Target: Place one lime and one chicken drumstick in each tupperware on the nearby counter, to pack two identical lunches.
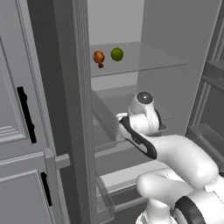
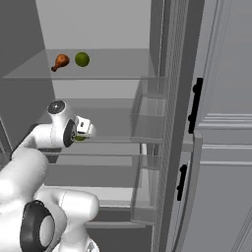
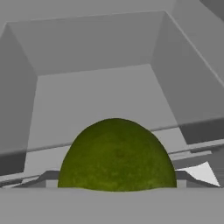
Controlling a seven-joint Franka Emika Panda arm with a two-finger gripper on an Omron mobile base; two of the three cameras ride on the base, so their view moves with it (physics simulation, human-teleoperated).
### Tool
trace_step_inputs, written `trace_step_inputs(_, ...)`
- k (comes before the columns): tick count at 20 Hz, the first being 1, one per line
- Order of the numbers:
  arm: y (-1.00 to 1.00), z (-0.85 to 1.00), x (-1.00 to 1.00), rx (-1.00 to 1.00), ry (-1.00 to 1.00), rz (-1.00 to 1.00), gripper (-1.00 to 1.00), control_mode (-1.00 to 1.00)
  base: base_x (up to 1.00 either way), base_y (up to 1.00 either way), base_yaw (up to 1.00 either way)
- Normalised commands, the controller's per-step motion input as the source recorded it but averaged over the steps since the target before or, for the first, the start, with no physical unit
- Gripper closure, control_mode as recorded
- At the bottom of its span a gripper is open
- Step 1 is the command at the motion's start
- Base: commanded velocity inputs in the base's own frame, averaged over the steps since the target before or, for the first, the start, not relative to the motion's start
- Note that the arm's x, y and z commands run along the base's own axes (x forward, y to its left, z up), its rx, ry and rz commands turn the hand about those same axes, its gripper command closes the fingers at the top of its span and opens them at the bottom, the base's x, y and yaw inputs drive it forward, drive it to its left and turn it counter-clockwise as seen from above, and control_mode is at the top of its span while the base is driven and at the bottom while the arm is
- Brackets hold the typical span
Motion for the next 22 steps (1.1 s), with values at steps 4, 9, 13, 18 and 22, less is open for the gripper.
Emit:
trace_step_inputs(4,-0.06,1.0,-0.97,0.01,-0.24,0.01,1.0,-1.0,0.0,0.0,0.0)
trace_step_inputs(9,0.0,0.96,-0.67,0.0,-0.17,0.02,1.0,-1.0,0.0,0.0,0.0)
trace_step_inputs(13,0.0,0.71,-0.62,0.0,-0.05,0.0,1.0,-1.0,0.0,0.0,0.0)
trace_step_inputs(18,-0.23,0.45,-0.88,0.0,-0.09,0.03,1.0,-1.0,0.0,0.0,0.0)
trace_step_inputs(22,-0.28,0.0,-1.0,0.0,0.03,0.07,1.0,-1.0,0.0,0.0,0.0)
